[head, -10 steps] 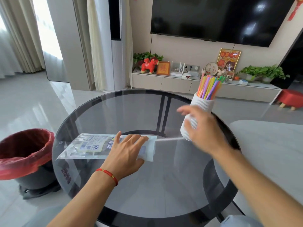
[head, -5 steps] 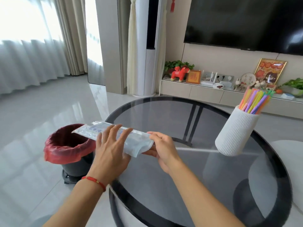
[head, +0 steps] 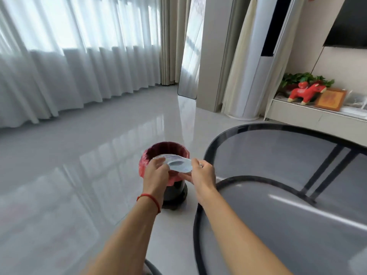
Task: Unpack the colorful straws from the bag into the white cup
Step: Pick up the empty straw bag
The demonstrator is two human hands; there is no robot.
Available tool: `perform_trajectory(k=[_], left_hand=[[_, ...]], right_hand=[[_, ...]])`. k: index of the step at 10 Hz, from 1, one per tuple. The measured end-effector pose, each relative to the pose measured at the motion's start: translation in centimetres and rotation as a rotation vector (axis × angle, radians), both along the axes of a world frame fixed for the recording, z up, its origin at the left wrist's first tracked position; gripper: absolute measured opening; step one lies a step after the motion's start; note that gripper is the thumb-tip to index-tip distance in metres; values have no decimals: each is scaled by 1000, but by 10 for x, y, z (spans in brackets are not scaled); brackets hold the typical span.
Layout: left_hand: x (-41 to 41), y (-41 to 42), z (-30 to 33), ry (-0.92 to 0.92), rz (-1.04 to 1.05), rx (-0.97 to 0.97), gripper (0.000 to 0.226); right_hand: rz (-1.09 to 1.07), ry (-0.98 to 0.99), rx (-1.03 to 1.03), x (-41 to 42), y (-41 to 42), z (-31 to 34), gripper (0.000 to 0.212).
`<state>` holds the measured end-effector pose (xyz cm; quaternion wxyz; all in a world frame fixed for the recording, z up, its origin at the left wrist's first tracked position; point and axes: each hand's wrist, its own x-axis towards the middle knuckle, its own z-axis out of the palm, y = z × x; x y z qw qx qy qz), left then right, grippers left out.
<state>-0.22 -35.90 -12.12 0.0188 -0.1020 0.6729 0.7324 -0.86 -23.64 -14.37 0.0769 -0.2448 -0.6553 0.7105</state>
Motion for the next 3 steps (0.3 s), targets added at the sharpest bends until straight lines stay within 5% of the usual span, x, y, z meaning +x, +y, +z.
perform_trajectory(k=[1,2,3], left_hand=[[-19,-6,-12,-34,90,36,49],[-33,-7,-23,-44,126,110,60],[-30,-5,-17,11,154,-11,58]], right_hand=[[83,-4,-264,-8,-8,3,22],[125,11,-316,-4,-2,7,17],[191,-15,-237,18,8,12,32]])
